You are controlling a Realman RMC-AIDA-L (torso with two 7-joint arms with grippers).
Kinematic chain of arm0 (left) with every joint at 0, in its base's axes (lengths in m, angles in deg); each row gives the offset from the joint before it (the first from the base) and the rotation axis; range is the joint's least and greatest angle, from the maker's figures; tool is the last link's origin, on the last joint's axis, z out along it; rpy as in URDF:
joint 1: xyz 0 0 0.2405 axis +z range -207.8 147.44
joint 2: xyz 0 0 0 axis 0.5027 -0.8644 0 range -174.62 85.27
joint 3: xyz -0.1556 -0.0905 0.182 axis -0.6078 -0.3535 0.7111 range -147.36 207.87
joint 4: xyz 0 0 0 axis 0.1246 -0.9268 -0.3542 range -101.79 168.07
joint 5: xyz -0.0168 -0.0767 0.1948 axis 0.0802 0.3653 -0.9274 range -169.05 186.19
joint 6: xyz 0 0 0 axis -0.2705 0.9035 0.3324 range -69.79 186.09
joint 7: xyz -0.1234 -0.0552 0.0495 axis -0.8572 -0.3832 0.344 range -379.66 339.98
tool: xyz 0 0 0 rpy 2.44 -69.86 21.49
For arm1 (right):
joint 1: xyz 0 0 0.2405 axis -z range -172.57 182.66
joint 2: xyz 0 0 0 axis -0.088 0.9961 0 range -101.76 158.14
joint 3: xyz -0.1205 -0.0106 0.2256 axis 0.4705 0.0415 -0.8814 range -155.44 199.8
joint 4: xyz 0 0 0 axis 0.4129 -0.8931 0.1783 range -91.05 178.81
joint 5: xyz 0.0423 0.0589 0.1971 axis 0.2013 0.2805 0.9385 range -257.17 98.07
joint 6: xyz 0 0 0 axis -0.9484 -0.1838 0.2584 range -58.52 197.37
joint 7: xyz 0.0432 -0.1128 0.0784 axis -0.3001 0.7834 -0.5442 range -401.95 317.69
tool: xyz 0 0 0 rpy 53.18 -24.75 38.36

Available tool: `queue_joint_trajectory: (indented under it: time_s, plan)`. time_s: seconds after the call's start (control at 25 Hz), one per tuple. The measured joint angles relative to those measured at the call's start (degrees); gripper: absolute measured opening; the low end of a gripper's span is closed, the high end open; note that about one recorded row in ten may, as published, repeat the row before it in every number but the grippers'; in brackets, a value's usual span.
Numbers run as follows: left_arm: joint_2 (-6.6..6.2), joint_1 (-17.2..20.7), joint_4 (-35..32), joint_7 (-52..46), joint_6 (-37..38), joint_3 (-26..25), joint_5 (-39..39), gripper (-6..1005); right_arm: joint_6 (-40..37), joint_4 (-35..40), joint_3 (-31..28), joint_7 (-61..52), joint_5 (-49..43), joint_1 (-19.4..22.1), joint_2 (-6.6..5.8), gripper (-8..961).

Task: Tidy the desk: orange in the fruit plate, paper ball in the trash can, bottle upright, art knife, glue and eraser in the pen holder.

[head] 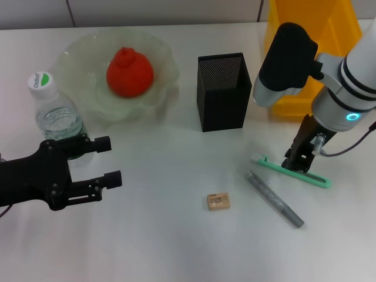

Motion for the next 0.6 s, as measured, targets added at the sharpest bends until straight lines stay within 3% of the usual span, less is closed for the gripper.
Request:
queue_joint_trajectory:
  time_s: [0.16,0.28,0.6]
  plan:
    - [0.0,0.0,0.0,0.0,0.0,0.0,0.0,770,1.37,-0.7,0.36,0.15,-0.05,-0.25,0.07,92]
    - [0.0,0.0,0.0,0.0,0.0,0.0,0.0,770,1.86,-0.98,0.38,0.33,0.01,-0.31,0.1,303]
    - [0.11,0.0,0.0,0.0,-0.39,0.0,0.0,770,2.76,-2.2,0.62,0.69,0.29,-0.44,0.23,311]
